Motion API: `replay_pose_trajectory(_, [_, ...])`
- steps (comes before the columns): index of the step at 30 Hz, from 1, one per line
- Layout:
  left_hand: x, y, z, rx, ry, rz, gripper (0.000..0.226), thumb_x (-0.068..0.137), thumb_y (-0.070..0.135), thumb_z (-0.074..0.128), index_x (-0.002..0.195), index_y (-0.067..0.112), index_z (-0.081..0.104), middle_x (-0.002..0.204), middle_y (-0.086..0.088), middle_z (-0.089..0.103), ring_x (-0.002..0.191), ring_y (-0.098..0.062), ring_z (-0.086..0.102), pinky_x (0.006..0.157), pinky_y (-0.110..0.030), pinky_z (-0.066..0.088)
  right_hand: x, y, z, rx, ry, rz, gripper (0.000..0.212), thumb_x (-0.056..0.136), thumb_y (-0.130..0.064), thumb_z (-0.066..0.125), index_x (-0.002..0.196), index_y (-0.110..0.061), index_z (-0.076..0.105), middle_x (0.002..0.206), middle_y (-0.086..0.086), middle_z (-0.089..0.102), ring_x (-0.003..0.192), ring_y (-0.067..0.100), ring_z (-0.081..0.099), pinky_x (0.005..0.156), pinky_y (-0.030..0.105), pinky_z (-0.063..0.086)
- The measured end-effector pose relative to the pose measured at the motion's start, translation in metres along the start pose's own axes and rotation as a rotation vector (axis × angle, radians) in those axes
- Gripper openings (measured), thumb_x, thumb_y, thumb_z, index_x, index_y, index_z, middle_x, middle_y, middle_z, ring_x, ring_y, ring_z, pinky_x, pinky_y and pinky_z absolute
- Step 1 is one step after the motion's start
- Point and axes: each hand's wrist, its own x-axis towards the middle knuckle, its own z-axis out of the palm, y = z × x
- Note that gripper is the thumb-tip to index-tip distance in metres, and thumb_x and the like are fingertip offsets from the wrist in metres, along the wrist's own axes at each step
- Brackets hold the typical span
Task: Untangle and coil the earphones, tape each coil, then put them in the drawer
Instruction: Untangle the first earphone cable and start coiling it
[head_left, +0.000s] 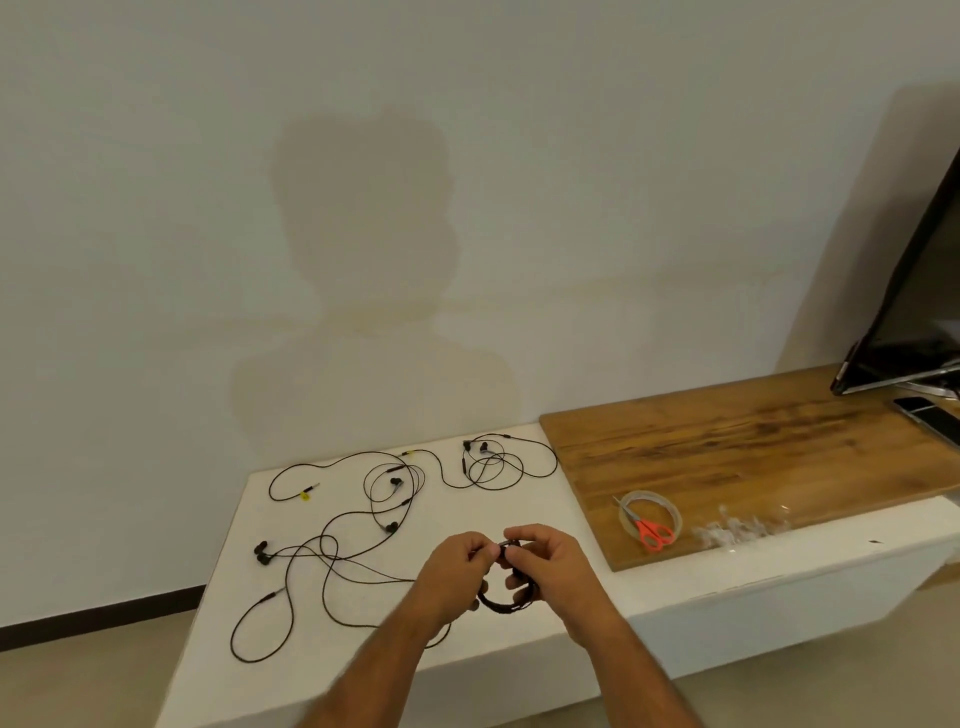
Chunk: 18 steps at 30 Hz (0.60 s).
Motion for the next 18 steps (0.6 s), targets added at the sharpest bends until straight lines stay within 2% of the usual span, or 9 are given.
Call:
replay_pose_trajectory(5, [0.040,-0.026,0.027,0.098,0.027,0.025,0.022,0.099,0.026,0.048,0.094,0.019,0.068,0.074,0.008,0.061,0.068,-0.007,0.058,0.066,-0.023,0.049,0.035,0.035,-0.012,-0.211,0.112,-0.001,0.019,0.091,-0.008,0.063,0.109,-0.013,0.066,0.081,0.005,0.073,0.062,0.018,0.068,0.065,0.036,0.059])
replay_pose_trajectory(10, [0.074,-0.049,0.045,0.231,0.103,0.090,0.023,0.098,0.030,0.052,0.114,0.021,0.066,0.098,0.007,0.070,0.082,-0.003,0.061,0.073,-0.013,0.047,0.071,0.061,-0.022,-0.380,0.151,0.030,0.020,0.093,-0.013,0.062,0.113,-0.014,0.066,0.088,0.002,0.071,0.064,0.014,0.070,0.066,0.023,0.058])
replay_pose_trajectory(13, [0.089,-0.057,0.050,0.318,0.111,0.127,0.021,0.096,0.033,0.054,0.110,0.022,0.066,0.095,0.009,0.070,0.083,-0.003,0.062,0.075,-0.020,0.051,0.083,0.068,-0.026,-0.471,0.151,0.027,0.022,0.094,-0.015,0.062,0.115,-0.014,0.066,0.093,0.000,0.071,0.067,0.012,0.070,0.066,0.019,0.056])
replay_pose_trajectory(18, [0.110,-0.071,0.058,0.581,0.088,0.189,0.024,0.098,0.036,0.047,0.111,0.027,0.065,0.103,0.006,0.062,0.095,-0.010,0.056,0.081,-0.027,0.049,0.099,0.081,-0.030,-0.724,0.139,-0.001,0.025,0.095,-0.017,0.057,0.119,-0.017,0.066,0.110,-0.003,0.070,0.096,0.008,0.064,0.085,0.014,0.048])
